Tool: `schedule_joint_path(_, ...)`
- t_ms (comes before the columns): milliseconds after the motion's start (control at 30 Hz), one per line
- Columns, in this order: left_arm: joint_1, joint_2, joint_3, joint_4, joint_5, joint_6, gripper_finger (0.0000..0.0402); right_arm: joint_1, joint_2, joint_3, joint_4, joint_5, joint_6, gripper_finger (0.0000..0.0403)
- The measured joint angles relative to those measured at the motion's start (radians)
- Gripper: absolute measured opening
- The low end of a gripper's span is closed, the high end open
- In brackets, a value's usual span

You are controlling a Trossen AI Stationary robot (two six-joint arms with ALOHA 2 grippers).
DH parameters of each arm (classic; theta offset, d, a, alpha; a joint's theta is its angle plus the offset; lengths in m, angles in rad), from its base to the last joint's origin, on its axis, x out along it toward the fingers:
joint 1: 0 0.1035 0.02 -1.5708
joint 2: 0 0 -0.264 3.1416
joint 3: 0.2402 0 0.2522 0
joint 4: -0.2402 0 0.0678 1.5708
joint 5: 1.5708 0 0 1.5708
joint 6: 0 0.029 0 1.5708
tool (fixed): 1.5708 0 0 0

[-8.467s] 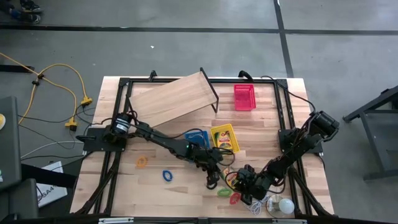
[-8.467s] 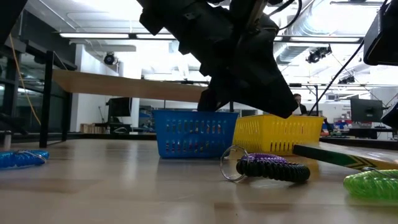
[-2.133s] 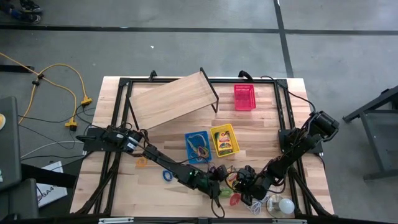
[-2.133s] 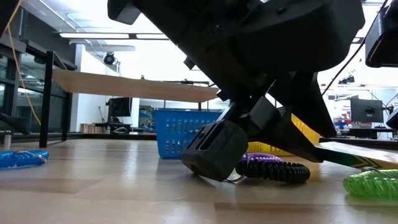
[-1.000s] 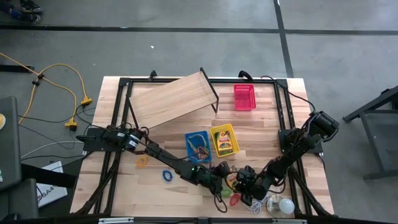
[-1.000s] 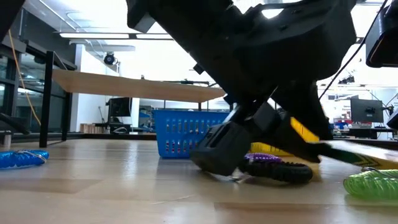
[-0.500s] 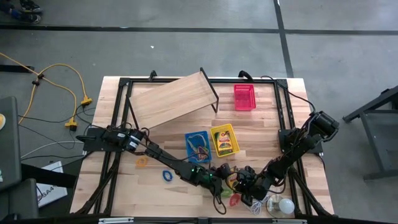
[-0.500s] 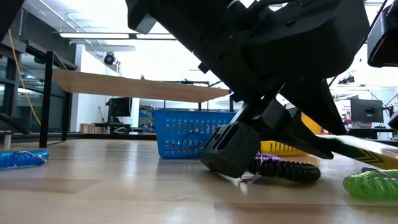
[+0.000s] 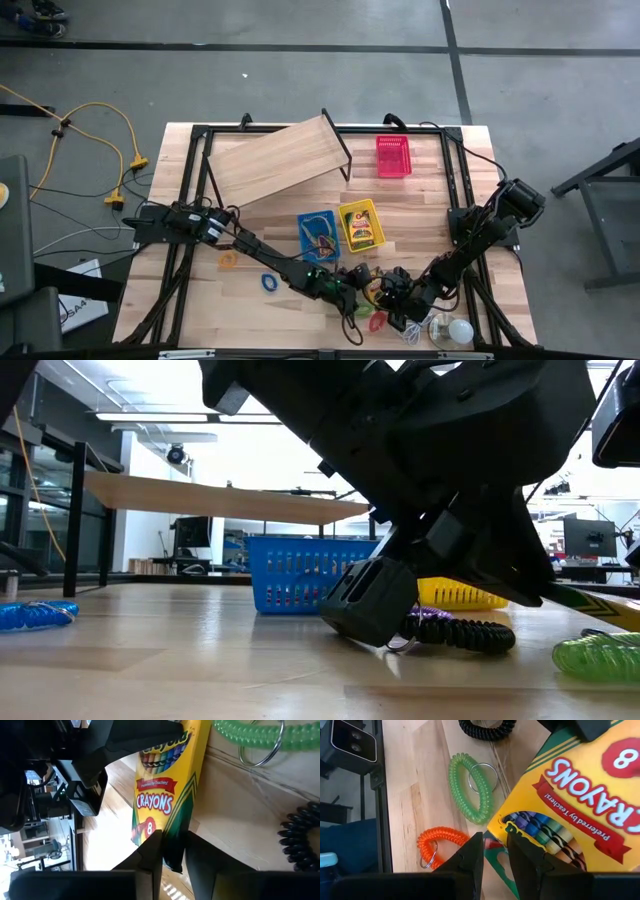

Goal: Pick & Place Office Desk Supplies
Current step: Put the yellow crayon box into the yellow bin

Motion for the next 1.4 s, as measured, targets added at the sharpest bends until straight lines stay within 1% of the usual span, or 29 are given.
schedule_joint_path(167, 0.0, 0.0, 0.0, 0.005, 0.001, 0.0, 0.0062, 0.0, 0.0, 0.0, 0.003, 0.003, -0.009, 0.008)
schedule_joint_path(367, -0.001, 0.0, 0.0, 0.014, 0.001, 0.008, 0.0061, 0.001, 0.002, -0.002, 0.052, 0.016, -0.056, 0.008)
schedule_joint_path(633, -0.002, 0.0, 0.0, 0.014, 0.002, 0.008, 0.006, 0.001, 0.002, -0.002, 0.06, 0.018, -0.059, 0.008)
schedule_joint_path(867, -0.005, 0.0, 0.0, 0.014, -0.001, 0.009, 0.0048, 0.001, 0.002, -0.002, 0.064, 0.021, -0.06, 0.008)
schedule_joint_path(1167, -0.005, 0.0, 0.0, 0.014, -0.003, 0.009, 0.0046, 0.001, 0.002, -0.002, 0.066, 0.023, -0.06, 0.008)
schedule_joint_path(1400, -0.005, 0.0, 0.0, 0.015, -0.003, 0.009, 0.0046, 0.0, 0.002, 0.0, 0.066, 0.02, -0.06, 0.0068)
